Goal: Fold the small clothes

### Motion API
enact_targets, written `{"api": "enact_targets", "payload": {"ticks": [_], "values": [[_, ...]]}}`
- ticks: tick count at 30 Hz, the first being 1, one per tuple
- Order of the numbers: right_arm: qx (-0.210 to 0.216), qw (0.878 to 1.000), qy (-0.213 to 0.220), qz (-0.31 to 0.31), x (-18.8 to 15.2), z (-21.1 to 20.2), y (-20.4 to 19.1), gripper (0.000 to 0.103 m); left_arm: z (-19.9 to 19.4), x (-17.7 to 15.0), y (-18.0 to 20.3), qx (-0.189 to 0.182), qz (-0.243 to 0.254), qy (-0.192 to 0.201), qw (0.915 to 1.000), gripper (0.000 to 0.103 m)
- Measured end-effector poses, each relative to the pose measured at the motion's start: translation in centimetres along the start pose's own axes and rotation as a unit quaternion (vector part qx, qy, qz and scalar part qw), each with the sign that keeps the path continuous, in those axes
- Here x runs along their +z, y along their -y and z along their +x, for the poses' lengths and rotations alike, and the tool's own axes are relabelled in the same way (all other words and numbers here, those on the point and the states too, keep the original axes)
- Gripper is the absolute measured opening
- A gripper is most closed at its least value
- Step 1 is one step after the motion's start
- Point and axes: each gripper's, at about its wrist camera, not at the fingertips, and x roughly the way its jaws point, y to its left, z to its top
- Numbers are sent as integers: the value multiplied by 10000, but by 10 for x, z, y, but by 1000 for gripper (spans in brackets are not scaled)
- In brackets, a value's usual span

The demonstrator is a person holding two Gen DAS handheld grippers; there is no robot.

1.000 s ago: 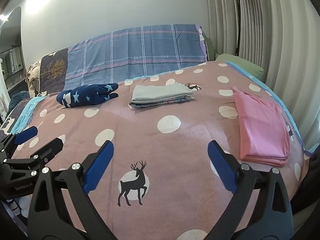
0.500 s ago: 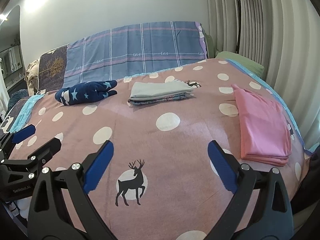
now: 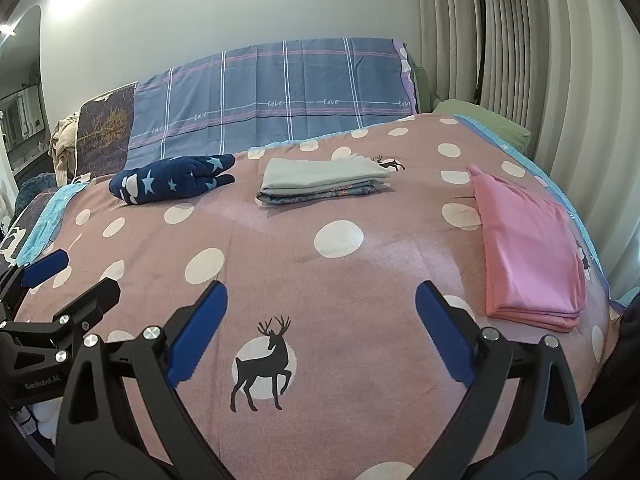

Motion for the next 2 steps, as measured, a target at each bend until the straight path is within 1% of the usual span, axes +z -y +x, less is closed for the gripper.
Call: {"api": "enact_targets", "payload": {"ticks": [2], "values": [[2,10000,-11,-11,0,1,0,97,1,0,0,2,-5,-12,10000,102]]}}
